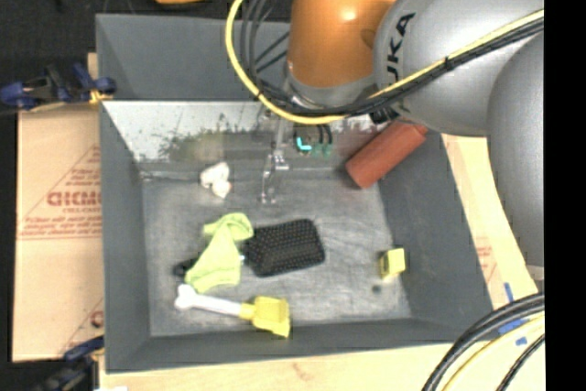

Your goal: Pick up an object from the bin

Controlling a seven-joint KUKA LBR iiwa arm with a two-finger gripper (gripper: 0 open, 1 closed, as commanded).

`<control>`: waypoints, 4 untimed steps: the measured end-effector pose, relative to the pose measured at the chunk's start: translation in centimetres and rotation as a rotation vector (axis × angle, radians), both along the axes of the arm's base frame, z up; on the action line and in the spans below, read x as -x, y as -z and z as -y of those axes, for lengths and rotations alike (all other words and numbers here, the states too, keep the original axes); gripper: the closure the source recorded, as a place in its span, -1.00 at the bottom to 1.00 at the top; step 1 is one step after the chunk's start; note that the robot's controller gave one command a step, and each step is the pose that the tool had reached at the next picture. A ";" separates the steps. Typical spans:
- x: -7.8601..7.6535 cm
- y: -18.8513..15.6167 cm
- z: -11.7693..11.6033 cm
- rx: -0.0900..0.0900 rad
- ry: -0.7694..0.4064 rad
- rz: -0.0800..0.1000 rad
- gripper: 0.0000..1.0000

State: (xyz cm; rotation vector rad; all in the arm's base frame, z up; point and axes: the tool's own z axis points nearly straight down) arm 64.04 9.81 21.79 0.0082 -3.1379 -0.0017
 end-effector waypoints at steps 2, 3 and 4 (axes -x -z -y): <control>-0.2 -4.3 -0.9 0.002 -0.069 0.008 -1.00; 2.9 14.3 -1.2 -0.003 0.267 0.011 1.00; 2.9 14.3 -1.2 -0.003 0.267 0.011 1.00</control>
Offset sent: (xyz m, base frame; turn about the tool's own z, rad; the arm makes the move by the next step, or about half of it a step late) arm 0.0017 0.0164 0.0599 -0.1071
